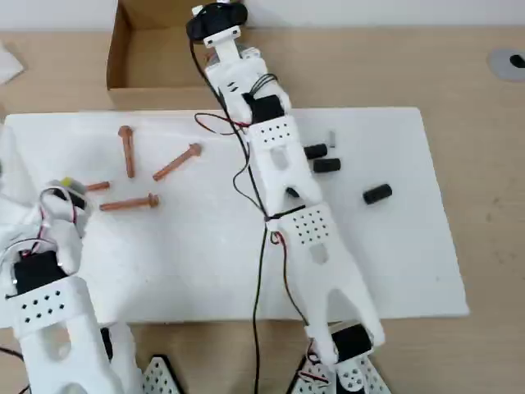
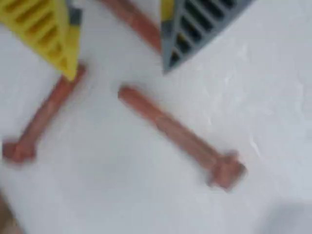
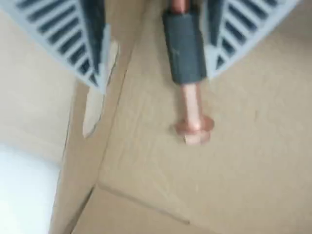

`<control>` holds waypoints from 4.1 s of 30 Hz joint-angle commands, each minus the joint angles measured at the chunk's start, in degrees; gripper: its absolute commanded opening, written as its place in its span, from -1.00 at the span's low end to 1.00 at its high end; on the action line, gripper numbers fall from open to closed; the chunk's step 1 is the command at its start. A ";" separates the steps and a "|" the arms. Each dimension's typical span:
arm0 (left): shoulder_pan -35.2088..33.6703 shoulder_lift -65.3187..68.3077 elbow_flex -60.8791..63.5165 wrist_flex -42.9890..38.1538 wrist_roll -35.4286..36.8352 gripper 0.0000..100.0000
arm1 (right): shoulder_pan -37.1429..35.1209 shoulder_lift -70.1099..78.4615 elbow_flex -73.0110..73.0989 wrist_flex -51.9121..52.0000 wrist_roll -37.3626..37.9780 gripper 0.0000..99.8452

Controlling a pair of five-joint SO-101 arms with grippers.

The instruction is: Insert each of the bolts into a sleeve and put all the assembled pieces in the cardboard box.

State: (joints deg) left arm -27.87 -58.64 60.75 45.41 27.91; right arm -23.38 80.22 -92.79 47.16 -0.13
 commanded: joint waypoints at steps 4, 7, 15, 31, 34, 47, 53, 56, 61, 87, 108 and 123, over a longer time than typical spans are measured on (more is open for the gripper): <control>-7.12 1.80 0.26 -7.21 3.87 -0.79 | 0.84 -9.36 -2.68 6.77 0.26 -0.66; -7.03 8.57 -1.14 -10.11 4.22 -0.79 | 0.57 -11.21 -2.68 10.99 0.26 -0.66; -6.24 38.81 -20.04 -8.53 9.67 -0.79 | 0.48 -19.21 -2.68 21.89 0.26 -0.66; -2.81 51.65 -35.08 4.22 20.57 -0.79 | 0.84 -21.41 -1.10 28.04 0.26 -0.66; -2.20 52.18 -37.80 12.48 24.26 -0.79 | 0.84 -21.41 0.04 28.04 0.26 -0.66; -0.70 59.30 -44.75 16.70 27.60 -0.79 | 0.75 -21.41 1.98 29.01 0.26 -0.66; -0.70 70.90 -53.01 18.37 27.60 -0.79 | 0.84 -21.32 1.98 30.86 0.26 -0.66; -0.70 73.71 -56.79 21.80 27.60 -0.79 | 0.84 -21.32 1.98 30.95 0.26 -0.66; -0.70 77.32 -59.08 22.33 27.60 -0.79 | 0.75 -21.32 1.98 30.95 0.26 -0.66; 2.02 81.27 -100.92 54.86 -8.09 -0.99 | 1.54 -29.93 -2.77 38.42 -7.30 -0.67; 18.99 35.03 -57.41 38.51 -21.45 -0.98 | 2.51 -61.05 52.97 54.95 -7.82 -0.67; 19.25 -7.34 -4.92 3.52 -21.01 -0.99 | 3.56 -63.08 74.86 44.57 16.70 -0.67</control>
State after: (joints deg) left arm -9.32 -60.40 53.36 52.35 6.81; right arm -20.57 20.88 -18.15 93.14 11.91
